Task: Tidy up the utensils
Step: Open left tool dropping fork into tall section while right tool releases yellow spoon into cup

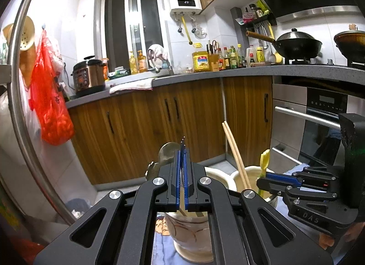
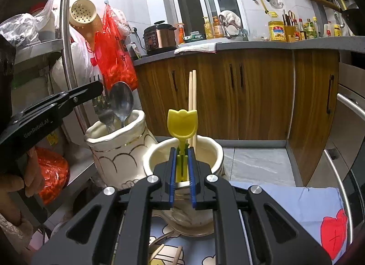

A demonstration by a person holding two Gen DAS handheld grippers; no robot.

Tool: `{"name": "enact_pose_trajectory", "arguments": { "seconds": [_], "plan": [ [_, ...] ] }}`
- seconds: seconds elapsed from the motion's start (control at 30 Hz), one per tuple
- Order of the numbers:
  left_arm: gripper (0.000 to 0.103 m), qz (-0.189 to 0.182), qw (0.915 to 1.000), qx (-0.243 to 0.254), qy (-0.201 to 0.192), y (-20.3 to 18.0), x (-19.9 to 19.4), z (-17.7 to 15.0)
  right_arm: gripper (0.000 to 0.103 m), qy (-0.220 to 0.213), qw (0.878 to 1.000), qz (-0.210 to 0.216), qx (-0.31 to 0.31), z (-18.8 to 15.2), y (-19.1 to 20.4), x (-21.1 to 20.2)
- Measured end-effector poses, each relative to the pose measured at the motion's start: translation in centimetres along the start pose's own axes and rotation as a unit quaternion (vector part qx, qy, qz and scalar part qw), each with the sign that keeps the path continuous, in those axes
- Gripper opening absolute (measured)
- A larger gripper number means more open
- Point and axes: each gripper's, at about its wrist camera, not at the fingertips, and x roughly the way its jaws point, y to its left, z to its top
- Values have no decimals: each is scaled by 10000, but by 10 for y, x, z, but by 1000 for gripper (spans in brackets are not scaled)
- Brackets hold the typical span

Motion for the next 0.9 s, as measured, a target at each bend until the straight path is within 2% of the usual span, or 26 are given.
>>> {"name": "enact_pose_trajectory", "arguments": {
  "seconds": [0.4,0.5,0.7,0.77,0.9],
  "plan": [
    [3,112,9994,-301,133,11,7,-2,13,-21,9999,-29,158,2,-10,1],
    [7,116,9993,-328,154,12,8,-2,26,-63,9998,-40,184,3,-11,0],
    [11,205,9989,-352,223,14,11,-4,29,-107,9996,-80,249,4,-14,-2],
    [13,183,9989,-370,238,16,11,-4,36,-132,9995,-104,261,5,-14,-3],
    [21,105,9989,-377,256,16,10,-3,41,-119,9994,-91,316,5,-16,-3]
  ]
}}
